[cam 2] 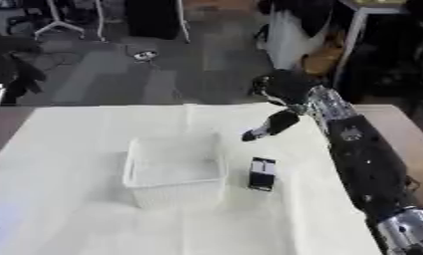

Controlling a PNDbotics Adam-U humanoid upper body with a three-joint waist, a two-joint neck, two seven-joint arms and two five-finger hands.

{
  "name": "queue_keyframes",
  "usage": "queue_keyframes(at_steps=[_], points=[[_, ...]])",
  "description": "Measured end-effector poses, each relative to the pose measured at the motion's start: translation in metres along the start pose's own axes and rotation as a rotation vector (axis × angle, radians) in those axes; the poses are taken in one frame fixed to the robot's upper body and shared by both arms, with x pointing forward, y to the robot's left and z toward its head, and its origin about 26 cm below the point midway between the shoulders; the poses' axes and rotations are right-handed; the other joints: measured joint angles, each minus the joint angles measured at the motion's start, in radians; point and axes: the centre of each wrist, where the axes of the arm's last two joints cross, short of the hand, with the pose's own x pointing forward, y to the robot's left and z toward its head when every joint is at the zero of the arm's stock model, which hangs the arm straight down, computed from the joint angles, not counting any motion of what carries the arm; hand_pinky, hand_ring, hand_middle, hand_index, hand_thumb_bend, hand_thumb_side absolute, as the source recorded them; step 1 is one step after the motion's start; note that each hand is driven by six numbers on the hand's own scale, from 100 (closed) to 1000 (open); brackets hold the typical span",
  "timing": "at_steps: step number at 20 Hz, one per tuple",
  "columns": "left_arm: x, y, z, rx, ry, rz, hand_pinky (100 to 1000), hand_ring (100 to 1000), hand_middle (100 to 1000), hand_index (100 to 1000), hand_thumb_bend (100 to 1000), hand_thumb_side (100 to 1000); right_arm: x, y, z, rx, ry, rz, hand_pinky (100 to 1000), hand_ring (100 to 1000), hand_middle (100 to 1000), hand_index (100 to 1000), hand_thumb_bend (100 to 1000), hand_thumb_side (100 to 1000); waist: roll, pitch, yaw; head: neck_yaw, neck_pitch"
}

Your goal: Pick up objects on the table and place them in the box.

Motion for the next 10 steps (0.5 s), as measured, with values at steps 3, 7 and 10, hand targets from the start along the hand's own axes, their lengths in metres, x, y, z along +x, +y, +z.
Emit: queue_keyframes(at_steps=[3, 7, 10], points=[[-0.001, 0.0, 0.0, -0.004, 0.004, -0.001, 401, 527, 666, 788, 134, 894, -0.012, 0.006, 0.005, 0.082, -0.034, -0.004, 818, 746, 728, 831, 801, 1000, -0.001, 0.0, -0.002, 0.001, 0.0], [-0.002, 0.001, 0.001, -0.01, 0.007, -0.006, 400, 527, 666, 788, 133, 894, -0.023, 0.013, 0.013, 0.178, -0.077, -0.009, 828, 754, 742, 837, 792, 1000, -0.003, 0.0, -0.003, 0.006, 0.0], [-0.002, 0.001, 0.002, -0.012, 0.01, -0.006, 401, 527, 666, 788, 133, 894, -0.027, 0.015, 0.016, 0.225, -0.108, -0.009, 837, 763, 744, 822, 753, 1000, -0.004, 0.0, -0.005, 0.01, 0.0]])
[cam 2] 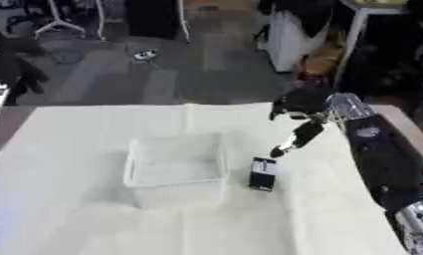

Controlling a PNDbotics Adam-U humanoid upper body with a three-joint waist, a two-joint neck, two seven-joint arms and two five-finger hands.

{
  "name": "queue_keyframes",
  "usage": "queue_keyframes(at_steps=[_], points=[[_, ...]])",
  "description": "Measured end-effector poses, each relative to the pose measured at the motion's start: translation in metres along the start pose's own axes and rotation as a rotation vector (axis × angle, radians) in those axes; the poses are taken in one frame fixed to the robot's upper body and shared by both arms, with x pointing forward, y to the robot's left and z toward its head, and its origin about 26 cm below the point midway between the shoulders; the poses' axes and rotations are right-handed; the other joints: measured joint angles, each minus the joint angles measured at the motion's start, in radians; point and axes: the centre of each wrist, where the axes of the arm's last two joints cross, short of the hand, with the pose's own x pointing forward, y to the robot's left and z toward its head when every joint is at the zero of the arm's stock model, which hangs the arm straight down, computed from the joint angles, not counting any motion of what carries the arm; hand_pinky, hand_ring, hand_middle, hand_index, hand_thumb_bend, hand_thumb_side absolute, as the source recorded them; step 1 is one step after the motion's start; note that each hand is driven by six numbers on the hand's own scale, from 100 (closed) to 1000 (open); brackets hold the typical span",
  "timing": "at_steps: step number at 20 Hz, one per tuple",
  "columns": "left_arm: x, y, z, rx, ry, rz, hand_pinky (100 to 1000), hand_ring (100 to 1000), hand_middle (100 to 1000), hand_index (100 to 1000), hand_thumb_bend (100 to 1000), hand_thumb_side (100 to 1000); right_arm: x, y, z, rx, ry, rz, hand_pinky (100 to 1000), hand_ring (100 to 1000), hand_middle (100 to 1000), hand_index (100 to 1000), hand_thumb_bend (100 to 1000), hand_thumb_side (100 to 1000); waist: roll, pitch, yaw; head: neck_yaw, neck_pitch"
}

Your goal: Pick up objects on the table and place them in the box.

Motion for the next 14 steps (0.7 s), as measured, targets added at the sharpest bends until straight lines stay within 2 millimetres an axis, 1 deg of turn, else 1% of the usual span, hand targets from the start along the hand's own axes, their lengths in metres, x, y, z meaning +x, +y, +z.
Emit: queue_keyframes(at_steps=[2, 6, 7, 8, 9, 14], points=[[-0.0003, -0.0001, 0.0005, -0.001, 0.002, 0.0, 400, 527, 666, 788, 133, 894, -0.0026, -0.0002, 0.0019, 0.019, -0.017, 0.004, 835, 761, 744, 828, 731, 1000, 0.0, 0.0, 0.0, 0.0, 0.0], [-0.0006, -0.0001, 0.0006, -0.001, 0.003, 0.0, 401, 528, 666, 787, 133, 893, -0.0023, 0.0017, 0.0011, 0.029, -0.068, -0.006, 828, 753, 737, 833, 733, 1000, 0.0, 0.0, 0.0, 0.002, 0.0], [-0.0008, -0.0001, 0.0006, -0.001, 0.003, 0.0, 401, 528, 666, 787, 133, 893, -0.002, 0.002, 0.0007, 0.026, -0.08, -0.01, 828, 751, 735, 835, 722, 1000, 0.0, 0.0, 0.0, 0.004, 0.0], [-0.0008, -0.0001, 0.0006, -0.001, 0.003, -0.001, 401, 528, 666, 787, 133, 893, -0.002, 0.0016, 0.0003, 0.022, -0.09, -0.013, 828, 751, 736, 835, 724, 1000, 0.0, 0.0, 0.0, 0.007, 0.0], [-0.0009, -0.0001, 0.0006, -0.001, 0.004, -0.001, 401, 528, 666, 788, 133, 893, -0.0019, 0.0014, -0.0001, 0.019, -0.099, -0.015, 834, 756, 734, 817, 717, 1000, -0.001, 0.0, 0.0, 0.008, 0.0], [-0.0016, -0.0002, 0.0008, -0.002, 0.006, -0.001, 402, 528, 667, 787, 133, 893, -0.001, -0.0014, -0.0017, 0.01, -0.119, 0.0, 832, 754, 732, 819, 719, 1000, -0.001, 0.0, 0.0, 0.009, 0.0]])
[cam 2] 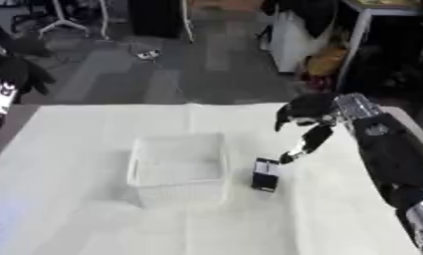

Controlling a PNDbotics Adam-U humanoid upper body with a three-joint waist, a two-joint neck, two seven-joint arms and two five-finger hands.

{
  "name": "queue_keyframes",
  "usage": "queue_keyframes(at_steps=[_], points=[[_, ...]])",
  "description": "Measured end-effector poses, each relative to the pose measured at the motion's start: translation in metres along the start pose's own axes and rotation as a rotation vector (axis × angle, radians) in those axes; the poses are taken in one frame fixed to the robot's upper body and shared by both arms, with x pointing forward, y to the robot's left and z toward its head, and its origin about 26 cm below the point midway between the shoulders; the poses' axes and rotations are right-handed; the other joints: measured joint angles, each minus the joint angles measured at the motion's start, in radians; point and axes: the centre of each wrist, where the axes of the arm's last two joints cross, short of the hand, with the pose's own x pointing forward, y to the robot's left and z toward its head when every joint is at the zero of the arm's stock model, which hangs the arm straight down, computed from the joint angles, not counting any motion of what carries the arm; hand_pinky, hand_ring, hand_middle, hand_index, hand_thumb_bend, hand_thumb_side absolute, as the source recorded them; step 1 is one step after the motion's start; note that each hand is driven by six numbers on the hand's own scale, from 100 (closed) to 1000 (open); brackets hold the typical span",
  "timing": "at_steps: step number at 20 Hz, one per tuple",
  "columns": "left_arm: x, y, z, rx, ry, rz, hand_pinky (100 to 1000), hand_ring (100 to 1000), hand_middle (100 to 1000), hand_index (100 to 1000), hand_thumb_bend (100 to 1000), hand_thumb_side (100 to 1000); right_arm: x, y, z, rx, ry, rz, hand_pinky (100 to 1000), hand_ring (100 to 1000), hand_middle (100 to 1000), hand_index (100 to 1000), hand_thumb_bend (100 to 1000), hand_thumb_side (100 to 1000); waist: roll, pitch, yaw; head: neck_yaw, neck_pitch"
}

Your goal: Pick up objects on the table and place them in the box.

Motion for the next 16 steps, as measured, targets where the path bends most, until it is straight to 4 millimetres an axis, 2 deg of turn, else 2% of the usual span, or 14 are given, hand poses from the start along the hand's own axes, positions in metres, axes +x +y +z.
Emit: queue_keyframes(at_steps=[3, 4, 5, 6, 16], points=[[0.0, 0.0, 0.0, 0.0, 0.0, 0.0, 402, 528, 666, 787, 133, 893, 0.001, 0.004, -0.001, 0.001, -0.008, -0.005, 824, 744, 722, 819, 748, 1000, 0.0, 0.0, 0.001, 0.0, 0.0], [0.0, 0.0, 0.0, 0.0, 0.0, 0.0, 402, 528, 666, 787, 136, 889, 0.001, 0.005, -0.001, 0.001, -0.011, -0.007, 827, 748, 726, 821, 616, 1000, 0.0, 0.0, 0.001, 0.0, 0.0], [0.0, 0.0, 0.0, 0.0, 0.0, 0.0, 402, 528, 666, 787, 133, 893, 0.002, 0.006, -0.002, 0.0, -0.013, -0.009, 824, 744, 722, 819, 748, 1000, 0.0, 0.0, 0.001, 0.0, 0.0], [0.0, 0.0, 0.0, 0.0, 0.0, 0.0, 402, 528, 667, 787, 133, 893, 0.002, 0.008, -0.003, -0.001, -0.013, -0.012, 823, 743, 722, 820, 764, 1000, 0.0, 0.0, 0.001, 0.0, 0.0], [0.0, 0.0, 0.0, -0.001, 0.0, 0.0, 402, 528, 667, 788, 132, 893, 0.013, 0.035, -0.011, 0.016, 0.009, -0.06, 830, 743, 734, 837, 783, 1000, 0.0, 0.0, 0.002, -0.001, -0.019]])
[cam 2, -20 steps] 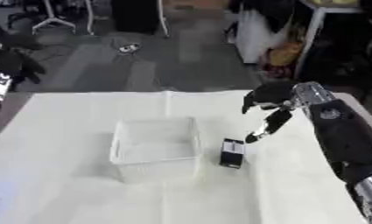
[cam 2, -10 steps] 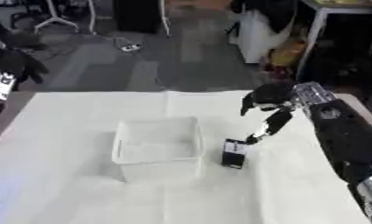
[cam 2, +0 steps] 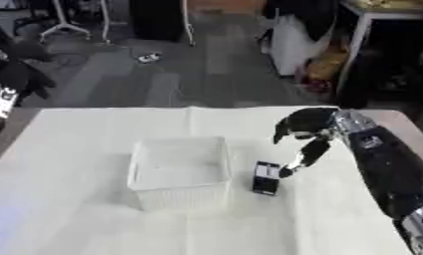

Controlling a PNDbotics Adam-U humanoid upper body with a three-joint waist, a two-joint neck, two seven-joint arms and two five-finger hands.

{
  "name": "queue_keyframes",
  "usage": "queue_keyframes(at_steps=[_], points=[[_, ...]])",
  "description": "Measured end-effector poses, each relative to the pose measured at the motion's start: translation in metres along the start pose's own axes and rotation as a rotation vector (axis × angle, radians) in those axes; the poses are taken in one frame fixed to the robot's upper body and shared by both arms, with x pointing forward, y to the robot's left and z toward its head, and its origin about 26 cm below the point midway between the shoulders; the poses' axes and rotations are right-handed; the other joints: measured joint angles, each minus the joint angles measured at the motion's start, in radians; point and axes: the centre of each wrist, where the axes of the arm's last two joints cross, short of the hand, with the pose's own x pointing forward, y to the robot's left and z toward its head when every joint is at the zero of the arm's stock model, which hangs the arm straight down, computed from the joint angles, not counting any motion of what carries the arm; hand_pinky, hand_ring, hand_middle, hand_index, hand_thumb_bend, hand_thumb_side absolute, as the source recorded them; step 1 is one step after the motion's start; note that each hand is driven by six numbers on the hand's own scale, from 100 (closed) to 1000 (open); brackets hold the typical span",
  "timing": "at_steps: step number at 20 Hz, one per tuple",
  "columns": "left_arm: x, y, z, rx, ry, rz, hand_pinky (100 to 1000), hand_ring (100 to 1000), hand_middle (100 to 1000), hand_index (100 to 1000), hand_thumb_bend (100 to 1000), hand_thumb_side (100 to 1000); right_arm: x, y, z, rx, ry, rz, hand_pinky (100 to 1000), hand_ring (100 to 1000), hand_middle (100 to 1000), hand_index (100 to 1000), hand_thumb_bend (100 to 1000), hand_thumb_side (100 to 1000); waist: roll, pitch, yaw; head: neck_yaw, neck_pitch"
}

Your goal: Pick up objects on the table and place them in the box.

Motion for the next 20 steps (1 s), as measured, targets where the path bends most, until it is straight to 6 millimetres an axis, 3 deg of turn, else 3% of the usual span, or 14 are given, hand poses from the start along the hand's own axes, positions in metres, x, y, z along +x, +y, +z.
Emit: queue_keyframes(at_steps=[7, 10, 12, 15, 20], points=[[0.0, 0.0, 0.0, 0.0, 0.0, 0.0, 403, 528, 667, 788, 132, 892, 0.001, 0.01, 0.0, 0.003, 0.029, -0.032, 845, 748, 733, 840, 757, 1000, 0.0, 0.0, 0.0, 0.0, -0.001], [0.0, 0.0, 0.0, -0.001, 0.0, 0.001, 403, 528, 667, 788, 132, 892, 0.006, 0.014, -0.005, 0.0, 0.052, -0.052, 760, 735, 728, 829, 634, 1000, 0.0, 0.0, 0.0, 0.001, -0.001], [0.0, 0.0, 0.0, -0.001, 0.0, 0.001, 404, 529, 668, 788, 132, 892, 0.009, 0.018, -0.008, -0.004, 0.071, -0.072, 773, 732, 722, 819, 708, 1000, 0.0, 0.0, 0.0, 0.001, -0.001], [0.0, 0.0, 0.0, -0.002, -0.001, 0.002, 404, 529, 668, 788, 132, 892, 0.015, 0.027, -0.011, 0.016, 0.087, -0.098, 824, 755, 747, 858, 709, 1000, 0.0, 0.0, 0.001, 0.001, -0.001], [0.0, 0.0, 0.0, -0.003, -0.002, 0.002, 404, 529, 668, 788, 132, 892, 0.02, 0.036, -0.015, 0.097, 0.063, -0.14, 828, 760, 748, 860, 704, 1000, 0.0, 0.0, 0.001, 0.001, -0.001]])
